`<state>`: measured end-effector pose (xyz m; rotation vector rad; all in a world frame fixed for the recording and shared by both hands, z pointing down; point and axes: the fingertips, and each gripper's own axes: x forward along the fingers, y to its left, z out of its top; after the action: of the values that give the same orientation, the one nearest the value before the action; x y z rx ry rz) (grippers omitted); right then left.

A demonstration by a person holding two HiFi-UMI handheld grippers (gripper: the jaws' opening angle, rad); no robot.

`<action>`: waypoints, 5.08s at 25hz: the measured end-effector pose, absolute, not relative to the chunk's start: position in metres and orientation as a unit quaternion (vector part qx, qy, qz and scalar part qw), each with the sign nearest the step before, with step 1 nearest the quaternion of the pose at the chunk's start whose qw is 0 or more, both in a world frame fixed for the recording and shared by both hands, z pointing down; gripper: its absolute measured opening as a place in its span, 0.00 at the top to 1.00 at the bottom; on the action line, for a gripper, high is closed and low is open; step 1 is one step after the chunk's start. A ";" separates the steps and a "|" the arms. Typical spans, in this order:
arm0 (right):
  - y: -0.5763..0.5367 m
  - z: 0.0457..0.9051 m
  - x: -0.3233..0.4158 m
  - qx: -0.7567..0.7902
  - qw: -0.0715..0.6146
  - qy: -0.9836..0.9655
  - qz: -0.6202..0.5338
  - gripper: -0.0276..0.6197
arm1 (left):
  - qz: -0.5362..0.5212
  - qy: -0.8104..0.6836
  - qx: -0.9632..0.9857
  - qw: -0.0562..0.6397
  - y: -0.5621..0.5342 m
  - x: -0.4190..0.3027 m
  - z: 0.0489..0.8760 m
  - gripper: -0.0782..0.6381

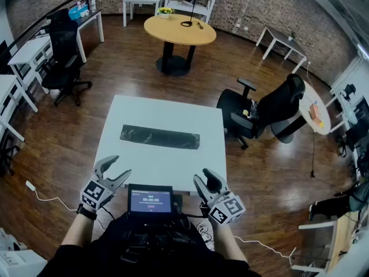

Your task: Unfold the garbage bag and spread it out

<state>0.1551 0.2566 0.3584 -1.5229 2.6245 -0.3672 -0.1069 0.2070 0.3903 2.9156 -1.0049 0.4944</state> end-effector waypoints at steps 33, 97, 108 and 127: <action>0.074 0.312 0.129 -0.487 -0.023 0.873 -0.029 0.68 | 0.181 -0.325 0.928 -0.033 0.050 -0.161 0.402 0.54; -0.064 0.735 -0.165 -0.081 -0.460 0.880 -0.091 0.81 | 0.348 -0.241 0.892 0.157 -0.060 -0.170 0.675 0.57; -0.077 0.700 -0.163 -0.112 -0.406 0.901 -0.107 0.93 | 0.356 -0.241 0.889 0.156 -0.057 -0.169 0.677 0.57; -0.138 0.646 -0.128 -0.160 -0.381 0.908 -0.071 0.95 | 0.518 -0.218 0.826 0.041 -0.091 -0.149 0.723 0.56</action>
<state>-0.1279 -0.1377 0.6464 -0.6785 3.8520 -0.3019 -0.1489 -0.0914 0.7226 2.5311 -0.6676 1.5851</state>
